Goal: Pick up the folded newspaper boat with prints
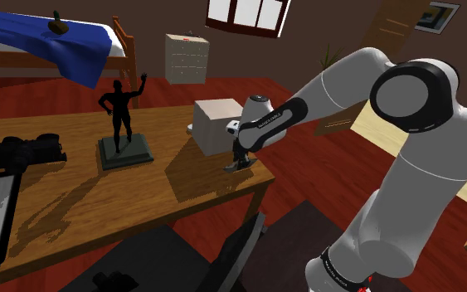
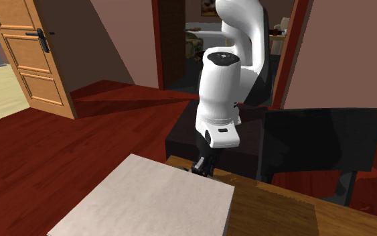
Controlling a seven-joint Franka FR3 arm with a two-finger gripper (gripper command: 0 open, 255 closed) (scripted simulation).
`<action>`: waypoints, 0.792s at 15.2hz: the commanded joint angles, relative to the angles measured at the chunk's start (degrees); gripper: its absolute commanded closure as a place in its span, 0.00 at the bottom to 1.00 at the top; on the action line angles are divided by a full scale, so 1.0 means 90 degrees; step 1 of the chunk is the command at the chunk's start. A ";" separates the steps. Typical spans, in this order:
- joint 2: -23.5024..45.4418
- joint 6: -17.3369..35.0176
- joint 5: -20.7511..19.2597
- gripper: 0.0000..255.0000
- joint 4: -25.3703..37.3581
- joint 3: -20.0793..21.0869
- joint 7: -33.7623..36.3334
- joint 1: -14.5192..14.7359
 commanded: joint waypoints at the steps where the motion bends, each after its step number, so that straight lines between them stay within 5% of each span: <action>1: -0.0076 -0.0083 -0.0029 1.00 -0.0010 -0.0016 0.0016 0.0001; 12: -0.0845 -0.1028 -0.0247 1.00 0.0180 -0.0058 0.0133 0.0040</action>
